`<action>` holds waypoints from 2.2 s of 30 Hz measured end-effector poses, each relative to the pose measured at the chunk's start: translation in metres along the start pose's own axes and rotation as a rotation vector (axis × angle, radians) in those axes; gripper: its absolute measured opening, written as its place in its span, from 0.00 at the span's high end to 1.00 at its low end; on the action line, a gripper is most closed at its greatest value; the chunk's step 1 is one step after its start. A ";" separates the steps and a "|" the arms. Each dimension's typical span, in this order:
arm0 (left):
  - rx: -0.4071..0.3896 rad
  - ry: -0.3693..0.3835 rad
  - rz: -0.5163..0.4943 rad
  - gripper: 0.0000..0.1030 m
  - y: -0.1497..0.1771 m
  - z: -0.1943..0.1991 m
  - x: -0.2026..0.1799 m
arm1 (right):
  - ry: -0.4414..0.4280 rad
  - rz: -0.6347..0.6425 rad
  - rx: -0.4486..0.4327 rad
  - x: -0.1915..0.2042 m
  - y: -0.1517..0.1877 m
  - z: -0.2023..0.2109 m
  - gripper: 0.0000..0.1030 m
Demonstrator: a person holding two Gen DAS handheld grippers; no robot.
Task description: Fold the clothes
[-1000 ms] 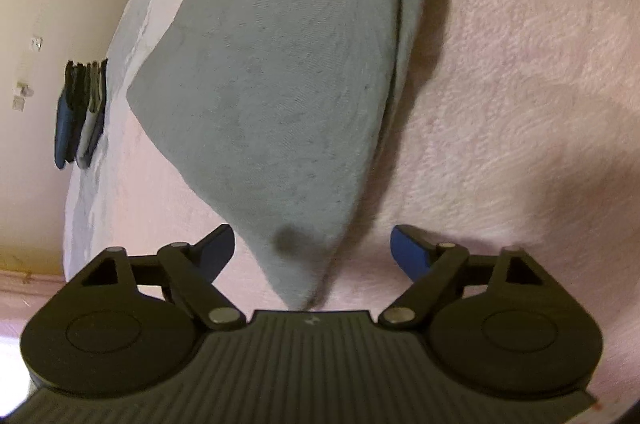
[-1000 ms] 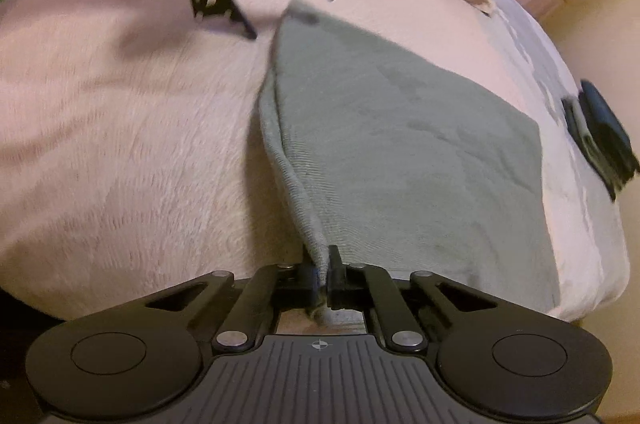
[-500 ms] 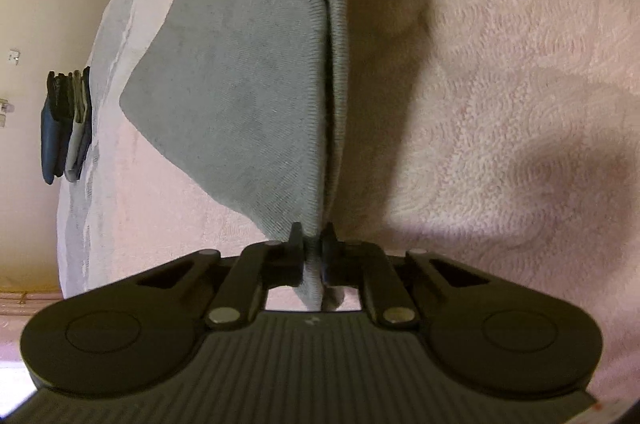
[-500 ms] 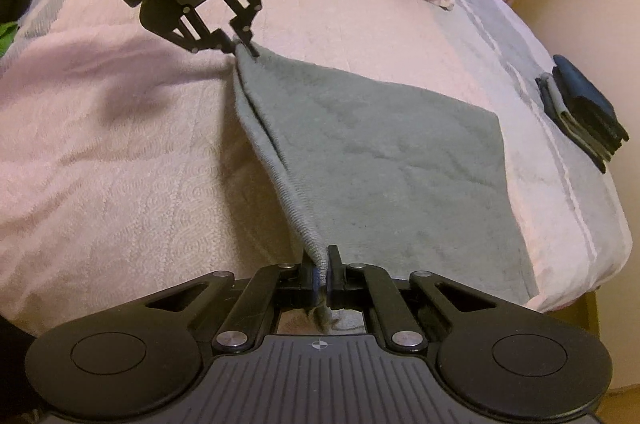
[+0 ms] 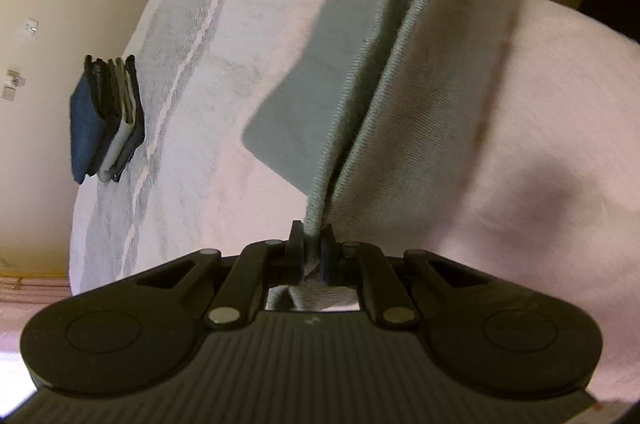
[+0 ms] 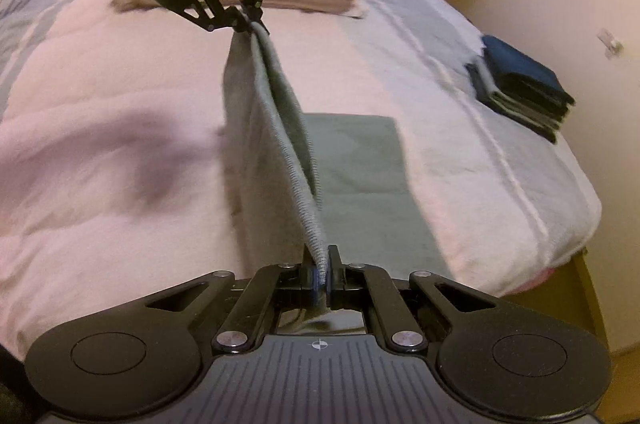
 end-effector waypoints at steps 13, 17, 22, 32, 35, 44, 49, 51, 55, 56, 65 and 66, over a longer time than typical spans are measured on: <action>0.096 0.278 0.081 0.94 -0.033 -0.185 0.092 | -0.190 -0.395 0.146 -0.187 0.041 -0.117 1.00; 0.124 0.356 0.145 0.93 -0.024 -0.227 0.103 | -0.234 -0.499 0.188 -0.224 0.061 -0.158 1.00; 0.133 0.385 0.242 0.83 -0.013 -0.245 0.114 | -0.291 -0.639 0.228 -0.235 0.083 -0.184 1.00; 0.126 0.272 0.737 0.72 0.027 -0.216 0.148 | -0.190 -0.895 0.211 -0.255 0.109 -0.168 1.00; 0.133 0.246 0.784 0.72 0.027 -0.226 0.138 | -0.156 -0.895 0.220 -0.252 0.114 -0.172 1.00; 0.126 0.158 0.871 0.71 0.034 -0.246 0.131 | -0.075 -0.889 0.251 -0.252 0.122 -0.176 1.00; 0.130 0.055 0.934 0.73 0.044 -0.202 0.144 | -0.001 -0.879 0.246 -0.256 0.115 -0.144 0.96; 0.121 0.031 0.958 0.73 0.044 -0.178 0.140 | -0.003 -0.882 0.215 -0.249 0.106 -0.128 0.89; 0.111 0.033 0.990 0.73 0.033 -0.141 0.103 | -0.083 -0.912 0.150 -0.212 0.081 -0.108 0.69; 0.106 0.044 1.006 0.73 0.030 -0.134 0.088 | -0.125 -0.916 0.134 -0.197 0.075 -0.105 0.69; 0.121 0.073 1.027 0.71 0.050 -0.163 -0.004 | -0.270 -0.781 0.099 -0.078 0.089 -0.132 0.70; 0.106 0.072 1.039 0.71 0.053 -0.166 -0.006 | -0.269 -0.807 0.071 -0.078 0.096 -0.131 0.70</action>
Point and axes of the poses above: each gripper's, at about its wrist camera, not at the fingertips, and z roughly against the way its jaws point, x to its left, y to its underside, the point moved 6 cm from there along -z, roughly the way its jaws point, and after that the axes turned 10 degrees about -x, right-handed, at the moved point
